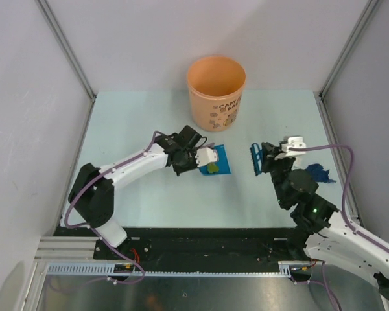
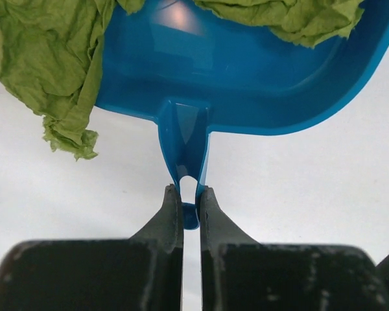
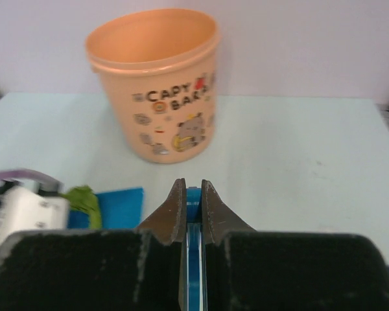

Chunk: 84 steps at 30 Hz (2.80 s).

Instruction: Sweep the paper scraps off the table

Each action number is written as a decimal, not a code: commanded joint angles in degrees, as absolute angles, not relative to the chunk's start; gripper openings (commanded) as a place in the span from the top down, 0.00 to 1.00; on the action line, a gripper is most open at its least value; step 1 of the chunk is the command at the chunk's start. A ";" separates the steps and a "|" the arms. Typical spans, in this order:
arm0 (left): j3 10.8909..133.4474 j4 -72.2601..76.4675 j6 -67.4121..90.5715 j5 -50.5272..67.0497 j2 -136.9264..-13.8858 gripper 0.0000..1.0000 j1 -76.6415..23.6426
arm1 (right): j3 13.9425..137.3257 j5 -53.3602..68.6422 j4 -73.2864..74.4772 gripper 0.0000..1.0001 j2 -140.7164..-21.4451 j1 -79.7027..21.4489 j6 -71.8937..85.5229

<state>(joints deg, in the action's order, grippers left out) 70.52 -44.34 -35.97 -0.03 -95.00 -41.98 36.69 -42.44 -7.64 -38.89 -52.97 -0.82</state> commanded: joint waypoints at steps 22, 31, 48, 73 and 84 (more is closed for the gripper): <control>146.31 -47.29 -54.01 -43.82 -123.47 1.00 -36.21 | 35.16 -45.79 7.29 1.00 -29.71 -44.30 1.41; 129.83 1.70 -92.20 -57.39 -122.26 1.00 -36.30 | 35.07 -44.56 7.38 1.00 -29.79 -44.03 1.49; 113.56 47.66 -122.27 -52.20 -121.04 1.00 -36.21 | 33.58 -48.42 3.79 1.00 -31.99 -41.50 -3.68; 62.08 -27.95 -38.15 -22.51 -82.44 1.00 -36.83 | 37.18 -21.18 -23.22 1.00 -81.12 -10.89 -18.38; 51.68 -30.23 -34.81 -14.07 -85.87 1.00 -35.68 | 36.91 -13.54 -7.31 1.00 -74.54 -29.69 -5.72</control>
<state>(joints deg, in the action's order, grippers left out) 53.12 -29.61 -38.74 -19.20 -84.51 -35.88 35.88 -20.53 -14.92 -77.71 -23.38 -15.66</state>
